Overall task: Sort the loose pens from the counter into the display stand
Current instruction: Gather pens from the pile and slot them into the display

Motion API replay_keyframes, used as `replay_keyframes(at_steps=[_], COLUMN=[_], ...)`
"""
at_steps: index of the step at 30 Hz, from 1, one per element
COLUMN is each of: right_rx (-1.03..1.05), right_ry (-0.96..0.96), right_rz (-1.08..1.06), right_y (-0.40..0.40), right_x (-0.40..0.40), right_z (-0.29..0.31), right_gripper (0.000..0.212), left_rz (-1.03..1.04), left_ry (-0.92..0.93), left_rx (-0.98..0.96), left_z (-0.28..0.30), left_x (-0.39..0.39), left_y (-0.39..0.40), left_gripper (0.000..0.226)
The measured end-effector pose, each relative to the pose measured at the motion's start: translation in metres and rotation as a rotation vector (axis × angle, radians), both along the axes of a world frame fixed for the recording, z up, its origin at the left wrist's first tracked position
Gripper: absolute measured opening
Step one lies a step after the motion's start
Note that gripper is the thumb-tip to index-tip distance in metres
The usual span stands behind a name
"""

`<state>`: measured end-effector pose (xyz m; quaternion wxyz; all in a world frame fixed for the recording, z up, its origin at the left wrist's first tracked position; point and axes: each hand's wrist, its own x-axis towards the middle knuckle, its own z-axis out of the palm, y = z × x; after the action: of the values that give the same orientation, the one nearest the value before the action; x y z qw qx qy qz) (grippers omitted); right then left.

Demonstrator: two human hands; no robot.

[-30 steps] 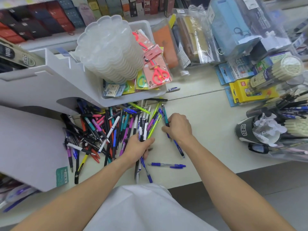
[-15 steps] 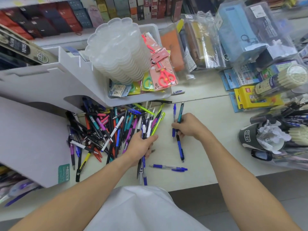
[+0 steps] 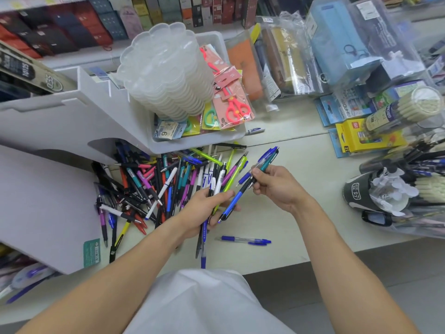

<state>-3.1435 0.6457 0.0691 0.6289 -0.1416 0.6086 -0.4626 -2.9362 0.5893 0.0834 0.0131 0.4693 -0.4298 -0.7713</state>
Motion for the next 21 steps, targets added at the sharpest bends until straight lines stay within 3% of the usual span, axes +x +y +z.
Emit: replay_keyframes(at_steps=[2, 6, 10, 15, 18, 21], right_rx=[0.002, -0.018, 0.045, 0.168, 0.130, 0.155], right_ry=[0.083, 0.029, 0.264, 0.042, -0.001, 0.044], right_rz=[-0.027, -0.148, -0.366, 0.246, 0.267, 0.209], right_y=[0.001, 0.004, 0.010, 0.029, 0.026, 0.021], right_x=[0.009, 0.017, 0.005, 0.025, 0.045, 0.053], right_z=[-0.007, -0.012, -0.008, 0.018, 0.018, 0.010], right_gripper=[0.008, 0.014, 0.012, 0.011, 0.016, 0.018], left_rz=[-0.049, -0.080, -0.041, 0.010, -0.004, 0.011], left_ry=[-0.001, -0.006, 0.027, -0.032, -0.093, -0.024], left_rx=[0.008, 0.016, 0.016, -0.057, -0.081, 0.013], left_z=[-0.001, -0.003, -0.004, -0.011, -0.012, -0.012], left_x=[0.004, 0.009, 0.013, 0.011, 0.010, 0.014], left_y=[0.000, 0.002, 0.003, 0.008, 0.011, 0.010], left_gripper=[0.039, 0.041, 0.037, 0.039, 0.027, 0.036])
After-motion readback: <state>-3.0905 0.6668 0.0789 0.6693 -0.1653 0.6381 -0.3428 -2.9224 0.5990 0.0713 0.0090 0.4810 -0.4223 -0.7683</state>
